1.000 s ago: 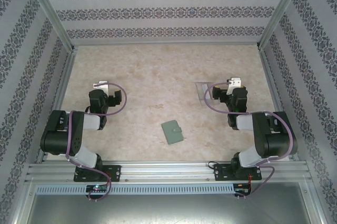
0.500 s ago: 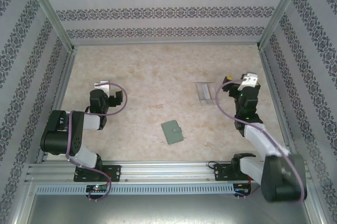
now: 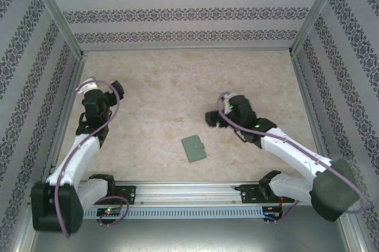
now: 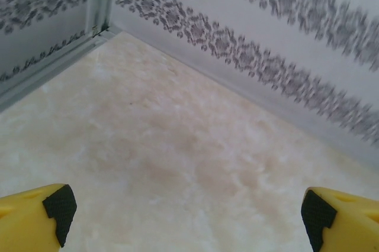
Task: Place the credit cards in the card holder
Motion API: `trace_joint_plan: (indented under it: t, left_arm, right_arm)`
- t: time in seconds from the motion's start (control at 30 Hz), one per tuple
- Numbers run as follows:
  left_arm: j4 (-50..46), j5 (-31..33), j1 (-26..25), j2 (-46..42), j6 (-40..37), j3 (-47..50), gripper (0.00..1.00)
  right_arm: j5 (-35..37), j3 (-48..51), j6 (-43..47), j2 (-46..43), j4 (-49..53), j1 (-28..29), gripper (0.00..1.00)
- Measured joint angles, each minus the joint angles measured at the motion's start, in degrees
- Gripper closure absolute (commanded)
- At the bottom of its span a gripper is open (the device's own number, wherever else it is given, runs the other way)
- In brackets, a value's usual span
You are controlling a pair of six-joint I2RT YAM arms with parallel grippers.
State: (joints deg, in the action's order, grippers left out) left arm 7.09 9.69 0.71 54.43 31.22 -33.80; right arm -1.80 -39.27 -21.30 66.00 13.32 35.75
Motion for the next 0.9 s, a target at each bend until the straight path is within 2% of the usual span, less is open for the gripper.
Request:
trace_joint_plan:
  t: [0.07, 0.17, 0.4, 0.53, 0.7, 0.83, 0.9]
  left_arm:
    - [-5.01, -0.76, 0.44, -5.29, 4.79, 0.76, 0.00]
    - [-9.53, -5.75, 0.39, -7.65, 9.92, 1.79, 0.00]
    - [-19.43, -19.76, -2.95, 0.96, 11.52, 2.25, 0.00]
    - [-21.24, -25.79, -3.56, 1.46, 11.50, 2.95, 0.01]
    - [-21.27, -33.73, -6.43, 7.34, 11.41, 2.80, 0.06]
    - [-21.94, -37.88, -9.90, 14.25, 10.36, 1.22, 0.07]
    - [-22.49, -39.41, -11.87, 16.96, 9.49, -0.74, 0.08]
  right_arm:
    - [-1.01, 0.00, -0.98, 1.29, 4.87, 4.74, 0.14]
    - [-3.13, 0.07, -3.45, 2.93, 8.57, 7.52, 0.14]
    - [-6.01, -0.66, -7.50, 14.82, 9.18, 14.84, 0.18]
    - [-6.60, -2.29, -9.27, 18.58, 9.79, 15.02, 0.22]
    - [-8.50, -3.52, -11.39, 19.69, 8.44, 14.10, 0.35]
    - [-10.93, -3.52, -14.03, 20.35, 6.93, 13.18, 0.48]
    - [-12.15, -3.39, -15.43, 20.46, 6.23, 13.11, 0.59]
